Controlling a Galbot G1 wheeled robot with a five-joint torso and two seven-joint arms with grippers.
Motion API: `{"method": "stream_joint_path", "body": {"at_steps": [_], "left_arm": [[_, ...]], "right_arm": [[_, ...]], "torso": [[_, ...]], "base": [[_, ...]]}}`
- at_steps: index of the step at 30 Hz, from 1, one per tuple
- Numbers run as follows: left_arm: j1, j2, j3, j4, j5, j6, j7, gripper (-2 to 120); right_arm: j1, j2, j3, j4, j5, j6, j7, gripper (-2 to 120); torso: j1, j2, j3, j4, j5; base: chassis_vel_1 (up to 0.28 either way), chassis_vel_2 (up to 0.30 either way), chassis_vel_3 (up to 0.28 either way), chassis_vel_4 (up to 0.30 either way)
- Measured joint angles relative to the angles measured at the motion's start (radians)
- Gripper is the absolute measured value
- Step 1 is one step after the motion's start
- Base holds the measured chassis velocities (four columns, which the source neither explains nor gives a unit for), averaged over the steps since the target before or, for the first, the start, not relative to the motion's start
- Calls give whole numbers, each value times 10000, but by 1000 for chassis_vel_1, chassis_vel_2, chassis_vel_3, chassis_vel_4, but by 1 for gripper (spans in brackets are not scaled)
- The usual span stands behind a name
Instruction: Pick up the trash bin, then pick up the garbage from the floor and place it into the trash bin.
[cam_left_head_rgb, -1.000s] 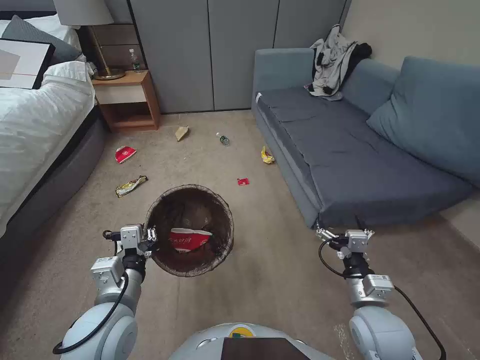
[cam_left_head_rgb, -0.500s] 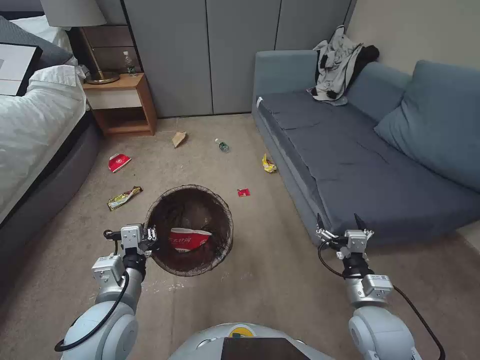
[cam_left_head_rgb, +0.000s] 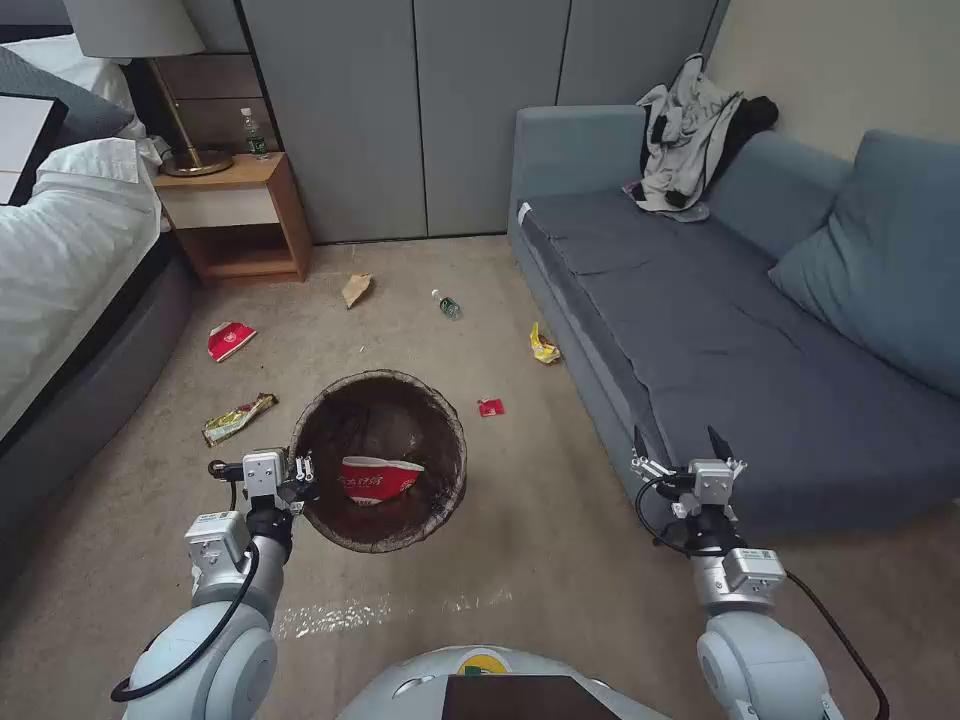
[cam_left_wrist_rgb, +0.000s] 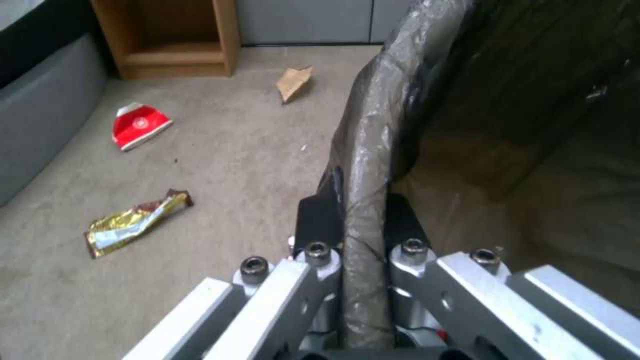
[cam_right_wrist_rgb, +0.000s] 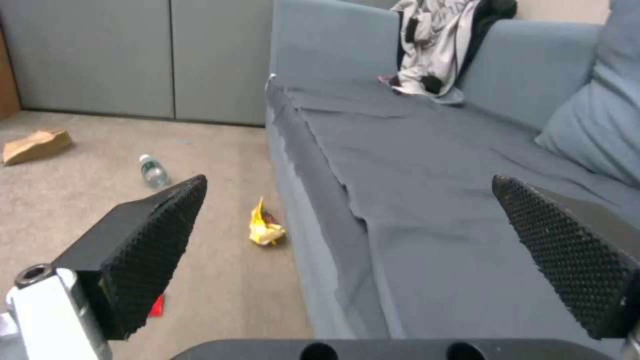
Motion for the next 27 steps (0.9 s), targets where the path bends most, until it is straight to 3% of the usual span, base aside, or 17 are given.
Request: {"method": "stream_joint_path", "body": {"at_steps": [27], "left_arm": [[6, -13, 5, -18, 7, -10, 5, 0]], "right_arm": [[55, -30, -97, 25, 1, -14, 10, 100]], "torso": [[0, 0, 0, 1, 0]], "base": [[-134, 137, 137, -135]]}}
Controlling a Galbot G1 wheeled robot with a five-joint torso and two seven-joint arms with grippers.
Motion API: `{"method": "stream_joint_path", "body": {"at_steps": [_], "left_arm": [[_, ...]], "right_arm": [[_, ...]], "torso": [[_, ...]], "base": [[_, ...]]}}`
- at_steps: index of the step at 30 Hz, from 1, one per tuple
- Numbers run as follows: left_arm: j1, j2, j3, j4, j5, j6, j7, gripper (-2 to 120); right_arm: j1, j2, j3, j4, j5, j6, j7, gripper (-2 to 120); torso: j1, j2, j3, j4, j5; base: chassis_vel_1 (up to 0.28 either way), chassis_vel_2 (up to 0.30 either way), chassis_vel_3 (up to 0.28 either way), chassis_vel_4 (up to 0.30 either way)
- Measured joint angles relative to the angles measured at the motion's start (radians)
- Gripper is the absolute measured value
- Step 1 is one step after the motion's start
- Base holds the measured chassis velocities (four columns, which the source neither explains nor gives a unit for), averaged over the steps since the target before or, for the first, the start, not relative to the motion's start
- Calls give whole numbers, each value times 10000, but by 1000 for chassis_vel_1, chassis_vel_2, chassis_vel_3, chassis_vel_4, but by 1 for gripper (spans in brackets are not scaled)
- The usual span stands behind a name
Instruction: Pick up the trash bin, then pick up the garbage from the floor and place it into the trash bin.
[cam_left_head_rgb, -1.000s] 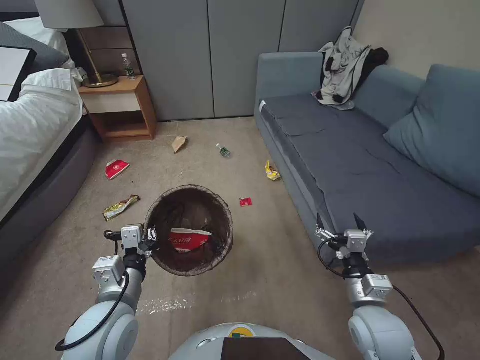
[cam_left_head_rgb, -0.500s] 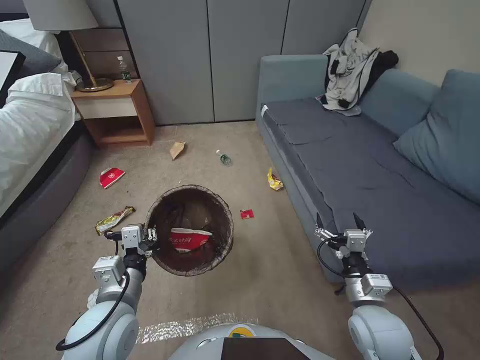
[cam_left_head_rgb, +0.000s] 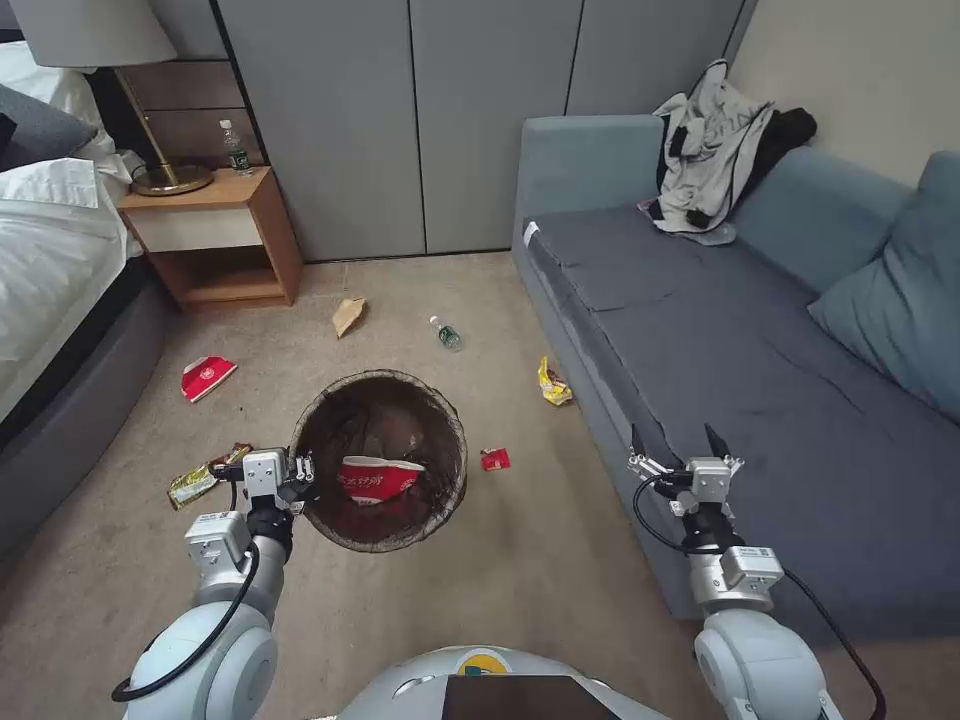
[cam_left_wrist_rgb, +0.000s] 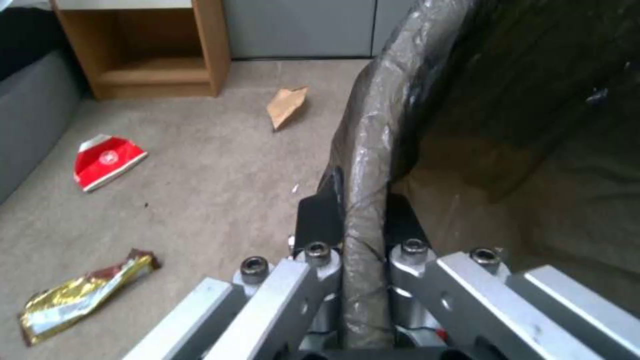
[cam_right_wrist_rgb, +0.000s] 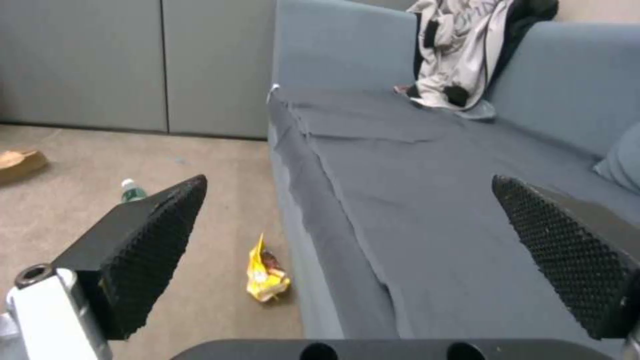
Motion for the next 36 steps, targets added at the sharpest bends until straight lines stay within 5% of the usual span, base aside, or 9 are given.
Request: {"method": "stream_joint_path", "body": {"at_steps": [25, 36], "left_arm": [[4, -1, -45, -44, -2, 9, -20, 0], [-55, 72, -302, -136, 8, 181, -125, 0]], "right_arm": [[23, -167, -256, 209, -12, 6, -16, 100], [111, -1393, -831, 748, 257, -879, -491, 100]], "torso": [[1, 0, 2, 0, 2], [0, 1, -1, 3, 1]], "base": [[-139, 133, 134, -137], [-11, 15, 11, -14]]}}
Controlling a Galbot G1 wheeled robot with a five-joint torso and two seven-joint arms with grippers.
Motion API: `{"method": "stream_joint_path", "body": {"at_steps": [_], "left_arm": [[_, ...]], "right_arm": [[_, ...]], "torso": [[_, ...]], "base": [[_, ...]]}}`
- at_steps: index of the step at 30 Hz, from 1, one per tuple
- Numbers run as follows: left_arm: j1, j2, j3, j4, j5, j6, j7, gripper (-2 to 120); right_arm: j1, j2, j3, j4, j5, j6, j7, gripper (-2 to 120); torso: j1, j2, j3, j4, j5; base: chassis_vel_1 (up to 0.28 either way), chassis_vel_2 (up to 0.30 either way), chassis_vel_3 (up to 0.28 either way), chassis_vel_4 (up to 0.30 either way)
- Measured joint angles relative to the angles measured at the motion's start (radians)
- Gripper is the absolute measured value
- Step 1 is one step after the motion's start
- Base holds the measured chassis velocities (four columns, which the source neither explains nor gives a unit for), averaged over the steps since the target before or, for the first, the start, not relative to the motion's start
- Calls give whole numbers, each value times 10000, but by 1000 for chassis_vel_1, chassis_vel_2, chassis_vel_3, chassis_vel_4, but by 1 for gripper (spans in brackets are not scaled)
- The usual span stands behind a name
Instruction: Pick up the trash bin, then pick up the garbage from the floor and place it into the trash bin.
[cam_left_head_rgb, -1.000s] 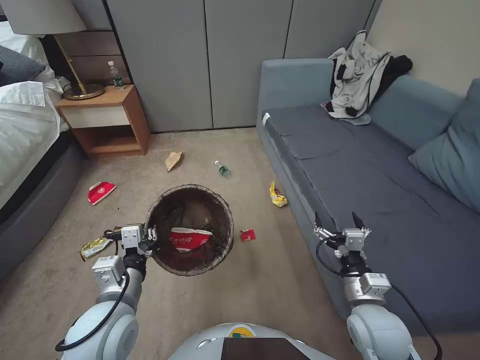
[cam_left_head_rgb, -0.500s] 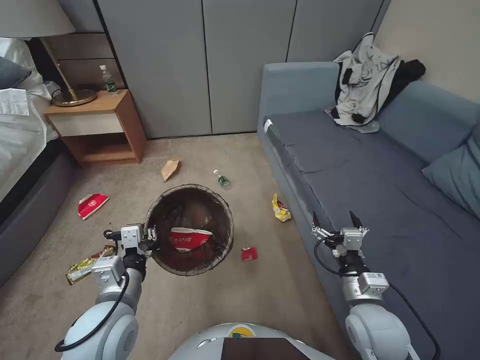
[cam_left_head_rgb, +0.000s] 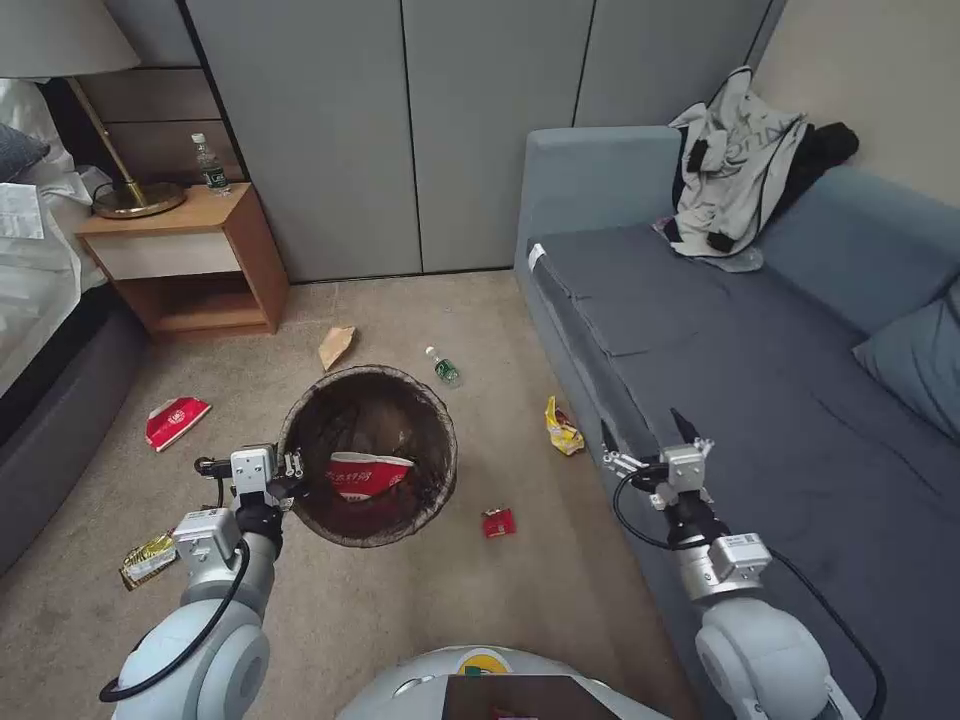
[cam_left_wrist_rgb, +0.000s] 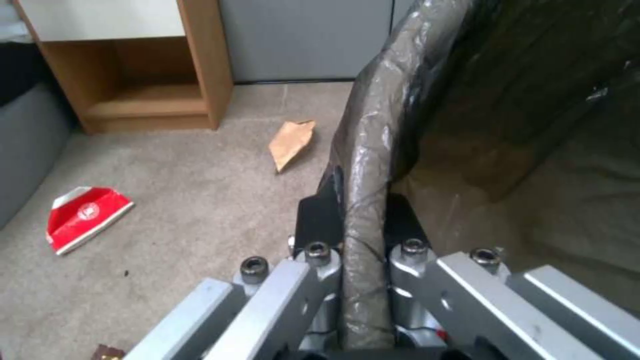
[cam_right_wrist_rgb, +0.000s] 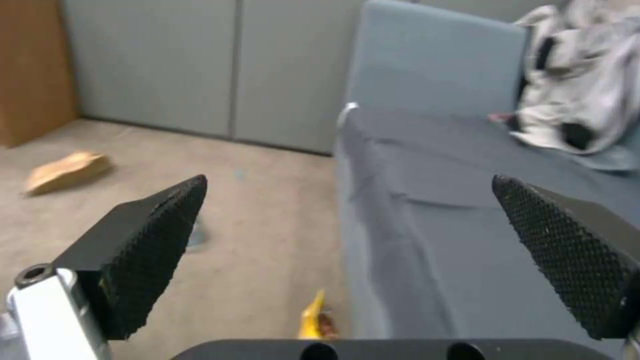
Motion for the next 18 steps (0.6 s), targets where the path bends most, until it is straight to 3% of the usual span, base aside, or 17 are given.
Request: {"method": "stream_joint_path", "body": {"at_steps": [9, 18], "left_arm": [[-59, 158, -37, -19, -50, 75, 160, 0], [-84, 175, -49, -6, -67, 79, 170, 0]], "right_arm": [[500, -669, -584, 23, 47, -574, -505, 100], [1744, -1431, -1072, -740, 415, -1193, -1009, 100]], "torso": [[0, 0, 0, -3, -1], [0, -1, 1, -1, 0]], "base": [[0, 0, 0, 0], [0, 0, 0, 0]]}}
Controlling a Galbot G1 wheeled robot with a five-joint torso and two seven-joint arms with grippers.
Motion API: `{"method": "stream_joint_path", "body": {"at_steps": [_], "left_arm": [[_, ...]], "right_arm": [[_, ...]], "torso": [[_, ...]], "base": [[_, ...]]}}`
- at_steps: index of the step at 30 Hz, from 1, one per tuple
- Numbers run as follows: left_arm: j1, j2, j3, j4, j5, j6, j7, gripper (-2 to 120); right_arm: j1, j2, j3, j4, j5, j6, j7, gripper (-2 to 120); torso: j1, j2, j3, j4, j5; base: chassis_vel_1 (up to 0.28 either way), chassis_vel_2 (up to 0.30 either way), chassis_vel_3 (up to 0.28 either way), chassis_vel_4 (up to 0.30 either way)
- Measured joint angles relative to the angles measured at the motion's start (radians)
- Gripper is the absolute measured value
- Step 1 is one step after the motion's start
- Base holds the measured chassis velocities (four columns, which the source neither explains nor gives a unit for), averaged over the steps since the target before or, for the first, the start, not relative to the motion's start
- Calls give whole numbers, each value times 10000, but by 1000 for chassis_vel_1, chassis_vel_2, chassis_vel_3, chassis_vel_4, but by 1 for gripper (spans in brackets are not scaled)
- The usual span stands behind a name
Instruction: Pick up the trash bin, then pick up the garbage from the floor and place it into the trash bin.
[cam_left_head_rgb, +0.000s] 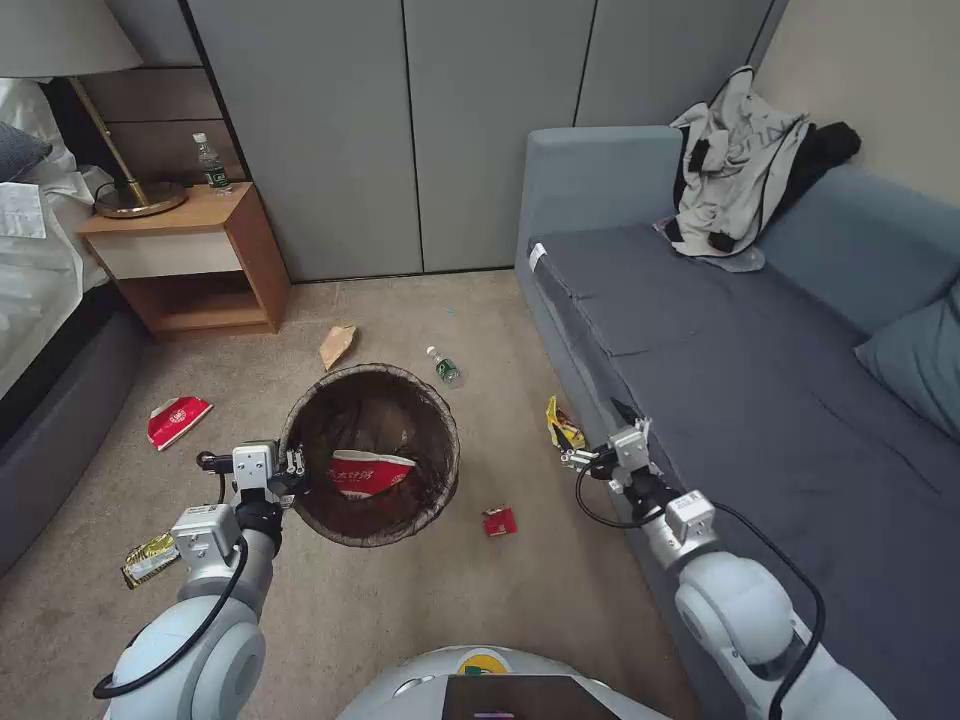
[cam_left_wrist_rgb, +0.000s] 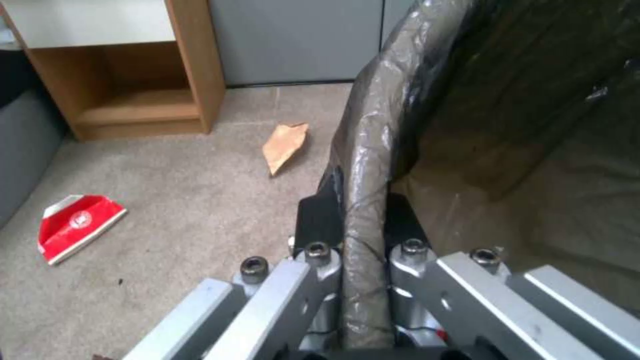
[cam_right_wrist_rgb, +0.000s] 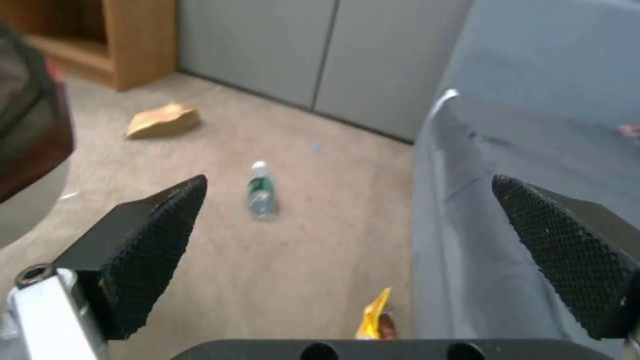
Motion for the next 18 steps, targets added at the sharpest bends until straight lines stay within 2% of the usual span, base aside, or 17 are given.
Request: {"method": "stream_joint_path", "body": {"at_steps": [7, 10, 16, 18], "left_arm": [[-35, 24, 38, 54, -17, 0, 3, 0], [-52, 36, 45, 106, -30, -2, 6, 0], [-76, 34, 57, 180, -34, -11, 6, 0], [-79, 41, 57, 204, -36, -16, 4, 0]], "right_arm": [[554, -429, -392, -402, 366, -355, -433, 100], [1270, -771, -1144, -865, 819, -676, -504, 100], [2212, -872, -2262, -1367, 1045, -1003, -294, 100], [2842, -830, -2991, -1704, 1122, -1176, -68, 100]], "torso": [[0, 0, 0, -3, -1], [0, 0, 0, -3, -1], [0, 0, 0, -2, -2], [0, 0, 0, 0, -2]], "base": [[0, 0, 0, 0], [0, 0, 0, 0], [0, 0, 0, 0], [0, 0, 0, 0]]}}
